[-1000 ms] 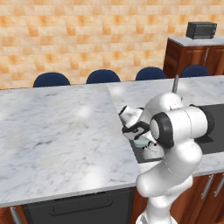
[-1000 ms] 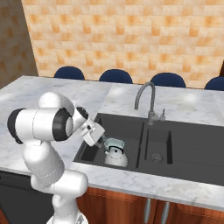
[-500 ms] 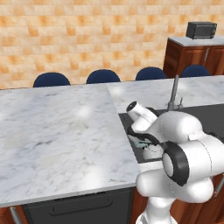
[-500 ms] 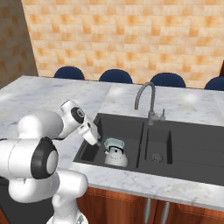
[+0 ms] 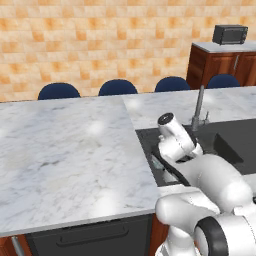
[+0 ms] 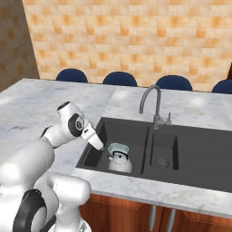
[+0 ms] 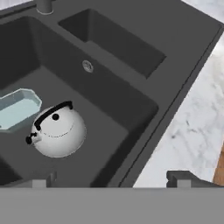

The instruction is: Open the cabinet, pick the kettle from the cabinet, and place it in the sink.

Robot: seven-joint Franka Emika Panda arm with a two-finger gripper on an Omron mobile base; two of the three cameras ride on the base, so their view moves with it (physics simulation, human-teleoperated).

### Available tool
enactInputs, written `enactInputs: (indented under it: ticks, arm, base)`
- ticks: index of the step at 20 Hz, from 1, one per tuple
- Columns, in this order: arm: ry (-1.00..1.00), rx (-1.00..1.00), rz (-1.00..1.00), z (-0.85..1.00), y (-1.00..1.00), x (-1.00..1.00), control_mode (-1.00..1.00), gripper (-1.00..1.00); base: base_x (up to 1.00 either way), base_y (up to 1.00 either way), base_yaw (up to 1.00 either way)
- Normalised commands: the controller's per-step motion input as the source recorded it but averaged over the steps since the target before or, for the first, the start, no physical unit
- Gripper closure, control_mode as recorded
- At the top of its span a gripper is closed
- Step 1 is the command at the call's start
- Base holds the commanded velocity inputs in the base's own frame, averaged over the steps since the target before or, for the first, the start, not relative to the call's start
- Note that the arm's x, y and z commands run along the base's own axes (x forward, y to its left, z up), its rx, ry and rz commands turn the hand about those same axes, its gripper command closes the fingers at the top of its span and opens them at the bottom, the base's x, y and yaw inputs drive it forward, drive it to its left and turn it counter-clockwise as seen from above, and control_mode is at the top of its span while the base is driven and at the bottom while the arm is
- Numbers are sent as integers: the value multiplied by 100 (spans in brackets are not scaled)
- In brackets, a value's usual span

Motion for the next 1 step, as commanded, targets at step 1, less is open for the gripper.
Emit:
enactInputs:
  ticks: [1]
  arm:
    - [0,10,27,35,1,-27,-100,-100]
  base:
    - [0,0,0]
